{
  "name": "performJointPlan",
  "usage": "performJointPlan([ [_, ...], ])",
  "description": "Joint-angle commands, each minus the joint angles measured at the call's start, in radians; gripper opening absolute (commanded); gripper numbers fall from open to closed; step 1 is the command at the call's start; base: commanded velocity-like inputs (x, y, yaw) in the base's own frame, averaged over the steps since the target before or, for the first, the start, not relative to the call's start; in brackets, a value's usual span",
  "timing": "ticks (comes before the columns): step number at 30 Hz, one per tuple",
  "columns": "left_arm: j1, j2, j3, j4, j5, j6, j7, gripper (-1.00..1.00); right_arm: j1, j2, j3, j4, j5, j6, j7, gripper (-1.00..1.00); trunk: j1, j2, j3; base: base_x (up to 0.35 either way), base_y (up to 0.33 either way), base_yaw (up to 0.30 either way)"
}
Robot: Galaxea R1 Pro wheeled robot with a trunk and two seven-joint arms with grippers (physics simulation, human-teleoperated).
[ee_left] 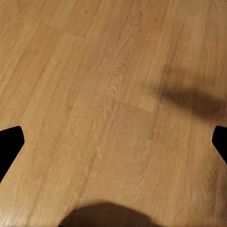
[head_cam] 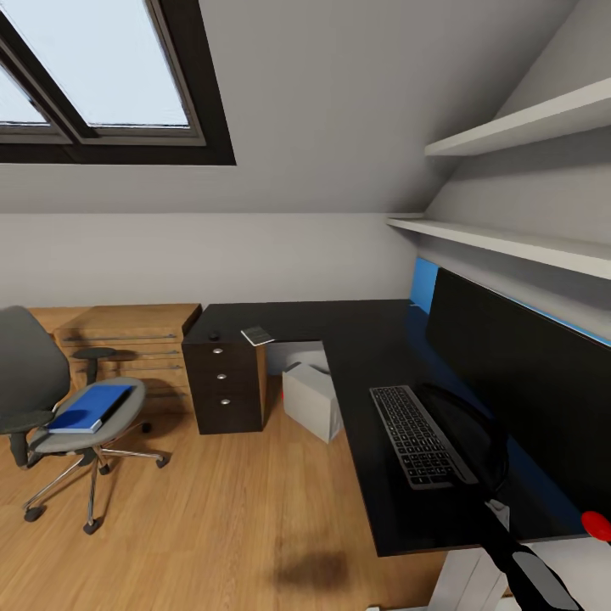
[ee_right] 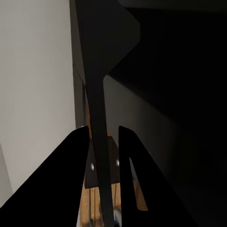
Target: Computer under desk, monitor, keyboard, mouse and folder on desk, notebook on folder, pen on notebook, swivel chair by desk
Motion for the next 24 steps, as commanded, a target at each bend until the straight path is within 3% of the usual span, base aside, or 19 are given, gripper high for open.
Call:
performJointPlan([
  [1, -0.001, 0.000, 0.001, 0.001, 0.010, -0.002, -0.005, 1.00, -0.001, 0.000, -0.001, 0.002, -0.003, 0.009, 0.003, -1.00, 0.000, -0.001, -0.001, 0.000, 0.000, 0.000],
  [23, -0.001, 0.000, 0.001, 0.001, 0.011, -0.002, -0.004, 1.00, -0.001, 0.002, 0.000, 0.002, -0.003, 0.004, -0.007, -1.00, 0.000, -0.001, -0.001, 0.025, 0.000, 0.000],
  [24, -0.001, 0.000, 0.001, 0.001, 0.011, -0.002, -0.004, 1.00, -0.001, 0.002, 0.001, 0.002, -0.003, 0.004, -0.007, 1.00, 0.000, -0.001, -0.001, 0.000, 0.000, 0.000],
])
